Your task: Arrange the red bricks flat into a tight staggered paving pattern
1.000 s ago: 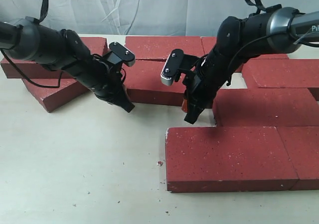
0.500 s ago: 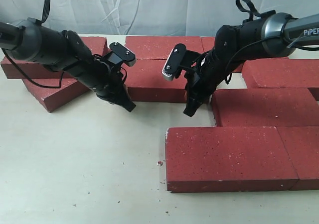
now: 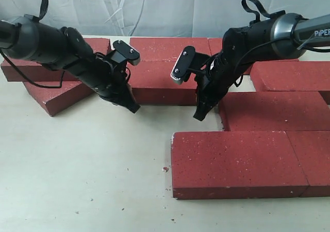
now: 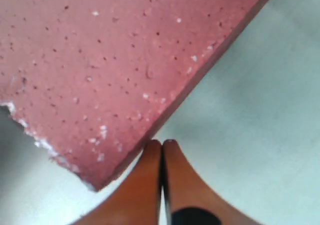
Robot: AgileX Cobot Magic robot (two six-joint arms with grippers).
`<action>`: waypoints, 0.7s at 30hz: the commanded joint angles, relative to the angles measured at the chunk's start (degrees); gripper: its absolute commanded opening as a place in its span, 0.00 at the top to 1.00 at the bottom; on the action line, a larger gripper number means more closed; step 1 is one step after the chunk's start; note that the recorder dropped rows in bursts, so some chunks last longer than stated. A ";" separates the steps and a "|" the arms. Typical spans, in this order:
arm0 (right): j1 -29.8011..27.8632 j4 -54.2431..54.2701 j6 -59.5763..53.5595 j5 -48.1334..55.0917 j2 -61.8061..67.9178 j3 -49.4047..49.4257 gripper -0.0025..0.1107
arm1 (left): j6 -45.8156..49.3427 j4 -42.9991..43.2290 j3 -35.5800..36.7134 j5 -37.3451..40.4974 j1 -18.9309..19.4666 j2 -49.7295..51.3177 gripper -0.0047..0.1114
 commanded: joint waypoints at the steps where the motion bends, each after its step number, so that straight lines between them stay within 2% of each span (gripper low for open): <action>1: -0.31 -0.73 0.13 0.41 -0.02 -0.16 0.98 | -2.25 2.49 -0.38 3.30 0.50 -4.51 0.96; 3: -0.31 -0.73 0.13 0.41 -0.02 -0.16 0.98 | -4.80 4.50 -0.38 4.22 1.18 -5.36 0.96; 5: -0.31 -0.74 0.13 -0.07 -0.02 -0.16 0.98 | -10.75 7.51 -0.38 4.35 3.47 -5.99 0.96; 7: -0.31 -0.74 0.13 -0.84 -0.02 -0.16 0.98 | -14.02 7.65 -0.38 2.49 4.79 -5.32 0.96; 10: -0.31 -0.41 0.13 -1.68 -0.02 -0.16 0.98 | -13.77 7.30 -0.38 1.69 5.04 -2.65 0.96; 14: -0.31 -0.41 0.13 -3.03 -0.02 -0.16 0.98 | -13.87 6.51 -0.38 -5.75 4.92 -0.76 0.96; 21: -0.31 0.04 0.13 -2.99 -0.02 -0.16 0.98 | -13.51 4.90 -0.38 -6.66 4.43 1.02 0.96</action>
